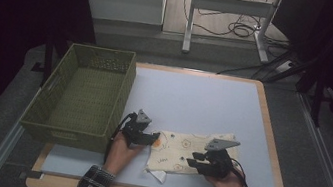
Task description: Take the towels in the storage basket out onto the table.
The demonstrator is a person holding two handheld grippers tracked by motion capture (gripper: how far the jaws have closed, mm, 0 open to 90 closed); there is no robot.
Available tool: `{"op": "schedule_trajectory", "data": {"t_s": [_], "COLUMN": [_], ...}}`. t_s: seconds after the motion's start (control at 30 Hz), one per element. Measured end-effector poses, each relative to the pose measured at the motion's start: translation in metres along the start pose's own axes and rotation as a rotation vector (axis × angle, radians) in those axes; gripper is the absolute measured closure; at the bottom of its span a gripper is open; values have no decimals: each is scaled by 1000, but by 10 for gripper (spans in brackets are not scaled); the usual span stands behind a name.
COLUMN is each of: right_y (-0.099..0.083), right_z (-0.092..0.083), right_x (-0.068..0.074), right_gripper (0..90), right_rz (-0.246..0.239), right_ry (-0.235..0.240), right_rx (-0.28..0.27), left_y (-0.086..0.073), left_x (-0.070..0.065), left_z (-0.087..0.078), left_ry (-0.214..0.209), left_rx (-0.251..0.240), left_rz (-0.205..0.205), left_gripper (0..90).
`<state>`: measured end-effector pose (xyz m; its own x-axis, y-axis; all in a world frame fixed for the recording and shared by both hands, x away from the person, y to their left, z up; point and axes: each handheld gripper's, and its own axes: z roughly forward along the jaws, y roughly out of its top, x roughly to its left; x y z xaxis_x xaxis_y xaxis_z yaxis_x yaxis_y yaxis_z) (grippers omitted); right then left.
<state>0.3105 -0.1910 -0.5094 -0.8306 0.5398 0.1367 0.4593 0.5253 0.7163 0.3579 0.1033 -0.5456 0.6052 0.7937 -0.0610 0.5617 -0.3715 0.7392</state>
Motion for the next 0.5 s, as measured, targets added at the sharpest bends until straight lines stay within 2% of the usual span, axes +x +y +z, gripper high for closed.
{"op": "schedule_trajectory", "data": {"t_s": [0.3,0.5], "right_y": [21,34], "right_z": [38,63], "right_x": [35,59], "right_gripper": [685,653], "right_rz": [-61,-100], "right_ry": [102,149], "right_rx": [34,44], "left_y": [0,0], "left_x": [0,0], "left_z": [0,0], "left_ry": [-1,-1], "left_rx": [0,0], "left_rz": [0,1], "left_gripper": [361,361]}}
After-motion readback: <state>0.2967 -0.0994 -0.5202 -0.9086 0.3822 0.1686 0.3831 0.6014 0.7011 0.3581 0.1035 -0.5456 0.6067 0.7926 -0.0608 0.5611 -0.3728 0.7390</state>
